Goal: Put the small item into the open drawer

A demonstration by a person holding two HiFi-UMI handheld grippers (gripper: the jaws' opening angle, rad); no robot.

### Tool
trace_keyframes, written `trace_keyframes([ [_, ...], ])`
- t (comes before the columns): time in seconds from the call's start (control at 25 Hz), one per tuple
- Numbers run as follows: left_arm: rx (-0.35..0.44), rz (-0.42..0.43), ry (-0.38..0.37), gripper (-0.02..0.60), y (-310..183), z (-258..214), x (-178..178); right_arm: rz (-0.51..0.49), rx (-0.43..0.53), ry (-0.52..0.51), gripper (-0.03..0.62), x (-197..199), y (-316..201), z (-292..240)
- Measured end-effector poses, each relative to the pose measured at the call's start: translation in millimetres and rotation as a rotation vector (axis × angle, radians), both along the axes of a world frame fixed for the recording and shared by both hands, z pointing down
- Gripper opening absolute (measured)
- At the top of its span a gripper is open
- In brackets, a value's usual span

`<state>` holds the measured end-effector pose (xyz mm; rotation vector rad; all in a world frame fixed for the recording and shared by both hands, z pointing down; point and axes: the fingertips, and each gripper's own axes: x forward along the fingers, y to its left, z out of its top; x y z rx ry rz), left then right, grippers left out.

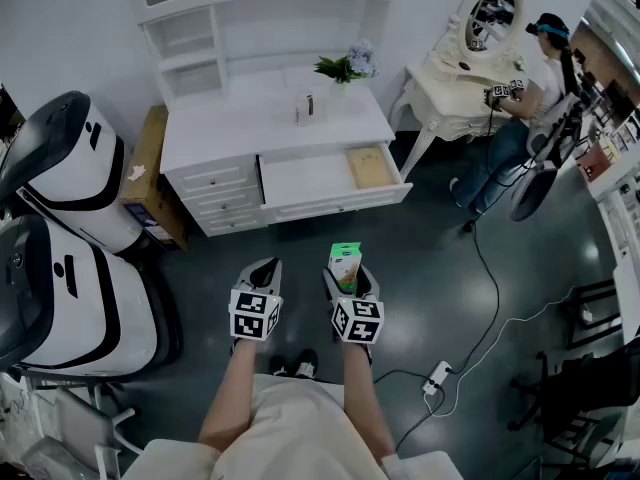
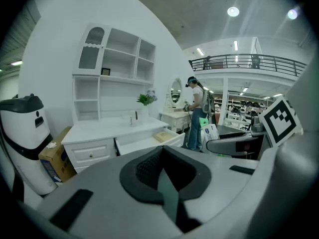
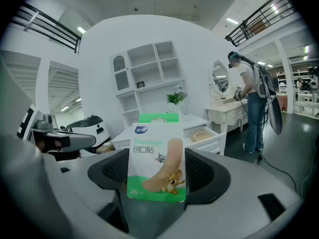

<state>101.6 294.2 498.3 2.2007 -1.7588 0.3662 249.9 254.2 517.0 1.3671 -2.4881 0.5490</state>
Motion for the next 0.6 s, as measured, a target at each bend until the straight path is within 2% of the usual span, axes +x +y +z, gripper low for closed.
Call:
trace_keyframes([
  [0.32, -0.007, -0.022, -0.016, 0.015, 6, 3, 6, -0.020, 0.006, -0.021, 0.365, 7, 2, 0],
  [0.52, -0.024, -0.079, 0.052, 0.014, 19, 10, -4, -0.038, 0.019, -0.053, 0.365, 10, 1, 3],
  [0.6, -0.036, -0.096, 0.048, 0.014, 22, 10, -10, -0.045, 0.012, -0.068, 0.365, 11, -1, 4],
])
